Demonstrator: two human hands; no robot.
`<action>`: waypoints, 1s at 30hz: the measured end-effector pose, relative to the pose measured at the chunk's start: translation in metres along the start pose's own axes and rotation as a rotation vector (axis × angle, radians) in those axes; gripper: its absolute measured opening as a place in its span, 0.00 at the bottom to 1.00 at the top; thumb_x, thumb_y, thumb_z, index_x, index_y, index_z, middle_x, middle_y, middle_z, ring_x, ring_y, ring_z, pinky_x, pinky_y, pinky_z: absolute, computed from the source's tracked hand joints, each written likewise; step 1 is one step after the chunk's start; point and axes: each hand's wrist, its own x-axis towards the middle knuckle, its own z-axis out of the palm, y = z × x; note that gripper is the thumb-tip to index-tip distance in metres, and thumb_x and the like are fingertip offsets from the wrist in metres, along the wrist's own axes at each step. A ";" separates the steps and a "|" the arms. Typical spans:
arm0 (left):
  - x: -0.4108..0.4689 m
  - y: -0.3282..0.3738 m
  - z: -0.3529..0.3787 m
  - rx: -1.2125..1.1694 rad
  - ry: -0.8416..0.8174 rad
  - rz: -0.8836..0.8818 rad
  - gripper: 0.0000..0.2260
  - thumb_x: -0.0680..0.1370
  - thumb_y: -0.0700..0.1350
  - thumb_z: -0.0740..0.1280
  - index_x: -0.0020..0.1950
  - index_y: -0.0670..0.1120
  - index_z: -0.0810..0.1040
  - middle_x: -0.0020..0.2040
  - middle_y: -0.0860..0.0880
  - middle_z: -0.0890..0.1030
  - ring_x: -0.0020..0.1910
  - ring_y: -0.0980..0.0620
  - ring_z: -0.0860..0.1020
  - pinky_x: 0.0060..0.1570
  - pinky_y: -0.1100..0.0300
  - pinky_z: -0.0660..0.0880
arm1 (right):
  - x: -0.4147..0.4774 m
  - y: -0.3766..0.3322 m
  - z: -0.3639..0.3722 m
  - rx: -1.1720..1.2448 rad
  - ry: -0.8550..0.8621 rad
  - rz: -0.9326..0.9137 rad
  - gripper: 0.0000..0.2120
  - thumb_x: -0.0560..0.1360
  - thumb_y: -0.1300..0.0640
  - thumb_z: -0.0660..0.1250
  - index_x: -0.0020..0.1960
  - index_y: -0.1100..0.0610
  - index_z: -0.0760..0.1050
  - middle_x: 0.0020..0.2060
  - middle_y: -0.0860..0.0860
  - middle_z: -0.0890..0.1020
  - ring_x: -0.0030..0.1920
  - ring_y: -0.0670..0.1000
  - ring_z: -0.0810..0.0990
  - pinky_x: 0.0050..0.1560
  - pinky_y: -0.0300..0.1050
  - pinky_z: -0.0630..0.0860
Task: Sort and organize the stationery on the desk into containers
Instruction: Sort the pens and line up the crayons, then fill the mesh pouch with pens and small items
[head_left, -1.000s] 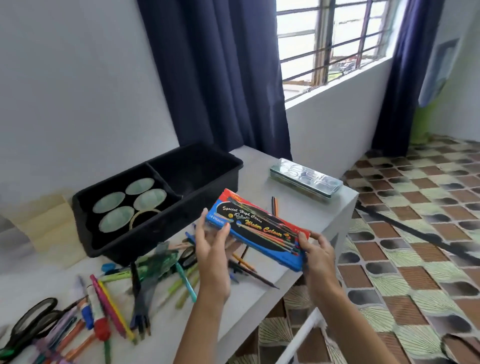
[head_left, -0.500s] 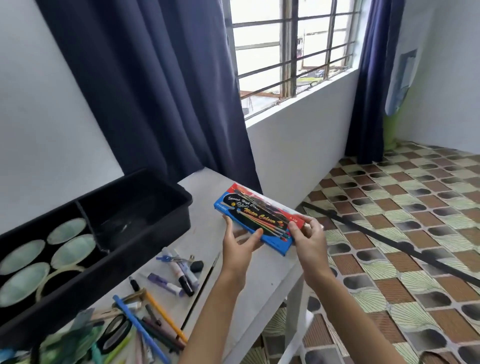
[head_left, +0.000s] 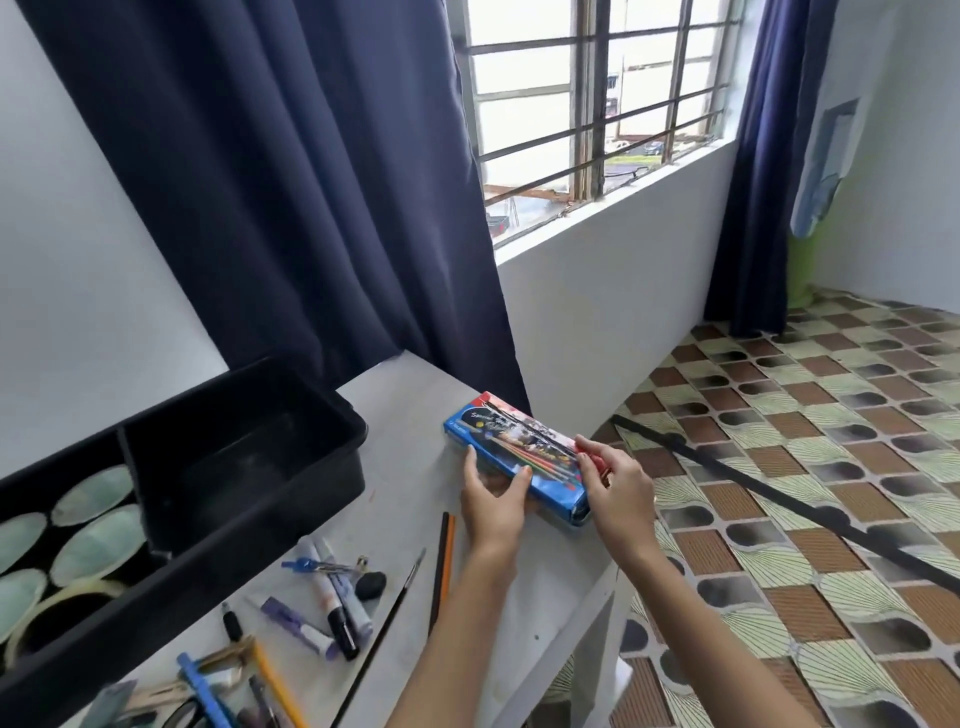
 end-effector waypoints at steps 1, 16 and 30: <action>0.001 -0.001 0.001 0.001 0.010 -0.010 0.35 0.73 0.35 0.70 0.75 0.49 0.58 0.61 0.42 0.77 0.57 0.46 0.79 0.57 0.45 0.76 | 0.003 0.001 0.000 -0.001 -0.017 -0.012 0.12 0.77 0.58 0.65 0.60 0.55 0.79 0.50 0.54 0.82 0.50 0.53 0.78 0.52 0.56 0.76; -0.046 0.030 -0.025 0.065 -0.091 -0.090 0.11 0.80 0.37 0.60 0.61 0.45 0.73 0.47 0.49 0.79 0.41 0.57 0.79 0.39 0.64 0.79 | -0.013 -0.045 0.008 -0.485 0.043 -0.227 0.21 0.69 0.69 0.64 0.61 0.60 0.76 0.53 0.61 0.78 0.54 0.63 0.73 0.53 0.57 0.68; -0.164 0.077 -0.260 -0.164 0.764 0.193 0.11 0.76 0.31 0.58 0.43 0.41 0.79 0.40 0.45 0.81 0.38 0.53 0.78 0.37 0.65 0.75 | -0.222 -0.171 0.118 0.310 -0.875 -0.269 0.15 0.73 0.72 0.63 0.47 0.54 0.80 0.40 0.45 0.82 0.41 0.43 0.80 0.40 0.28 0.72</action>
